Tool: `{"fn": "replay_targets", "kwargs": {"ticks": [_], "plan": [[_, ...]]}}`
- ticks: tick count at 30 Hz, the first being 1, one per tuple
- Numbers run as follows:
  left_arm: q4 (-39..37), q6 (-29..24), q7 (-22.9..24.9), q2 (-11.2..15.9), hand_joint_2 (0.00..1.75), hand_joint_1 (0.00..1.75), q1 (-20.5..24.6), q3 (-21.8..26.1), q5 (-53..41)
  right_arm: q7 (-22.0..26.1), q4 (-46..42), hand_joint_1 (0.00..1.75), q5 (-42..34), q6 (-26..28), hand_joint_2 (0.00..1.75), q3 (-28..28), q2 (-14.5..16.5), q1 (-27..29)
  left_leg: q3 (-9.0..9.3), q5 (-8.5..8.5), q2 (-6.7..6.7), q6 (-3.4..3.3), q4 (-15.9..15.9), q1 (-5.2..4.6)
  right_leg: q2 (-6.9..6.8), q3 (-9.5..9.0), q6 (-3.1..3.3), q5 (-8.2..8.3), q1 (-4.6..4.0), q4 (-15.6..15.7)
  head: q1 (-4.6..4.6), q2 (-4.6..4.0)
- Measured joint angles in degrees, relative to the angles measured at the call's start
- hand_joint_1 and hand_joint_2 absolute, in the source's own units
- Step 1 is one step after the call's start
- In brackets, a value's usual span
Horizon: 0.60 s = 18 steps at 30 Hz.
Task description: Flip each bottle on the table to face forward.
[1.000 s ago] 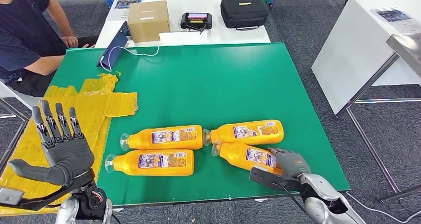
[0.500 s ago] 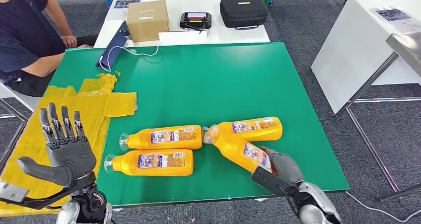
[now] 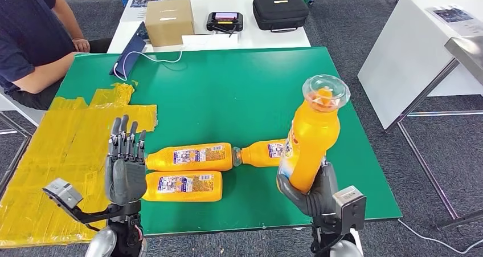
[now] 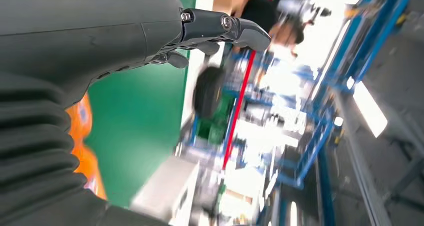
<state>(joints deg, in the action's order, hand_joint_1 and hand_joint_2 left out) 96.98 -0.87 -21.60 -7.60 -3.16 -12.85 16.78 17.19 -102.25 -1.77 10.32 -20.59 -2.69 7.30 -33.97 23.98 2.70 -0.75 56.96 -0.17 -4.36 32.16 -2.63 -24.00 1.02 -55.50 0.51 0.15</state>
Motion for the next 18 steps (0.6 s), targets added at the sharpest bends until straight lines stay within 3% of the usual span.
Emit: {"fn": "replay_targets", "kwargs": {"ticks": [7,18], "plan": [[-1.23,1.49,3.17,0.51,1.75,0.0,1.34,-4.78,5.56,-2.58,3.41,1.75,3.52,2.04,1.75,-2.78,2.32,-5.05,0.0,-0.05,0.0,-0.02,0.0,0.01,-0.01,0.0,-0.02,0.02,-0.02,-0.01,0.01,0.0],[-1.75,1.78,2.83,1.25,1.75,0.0,1.5,-5.97,7.55,-6.98,9.9,1.75,4.46,0.66,1.75,-7.22,2.91,-11.23,-0.14,-0.05,0.0,-0.03,0.0,0.01,-0.01,0.09,-0.02,0.02,-0.02,-0.01,0.01,0.0]]}}
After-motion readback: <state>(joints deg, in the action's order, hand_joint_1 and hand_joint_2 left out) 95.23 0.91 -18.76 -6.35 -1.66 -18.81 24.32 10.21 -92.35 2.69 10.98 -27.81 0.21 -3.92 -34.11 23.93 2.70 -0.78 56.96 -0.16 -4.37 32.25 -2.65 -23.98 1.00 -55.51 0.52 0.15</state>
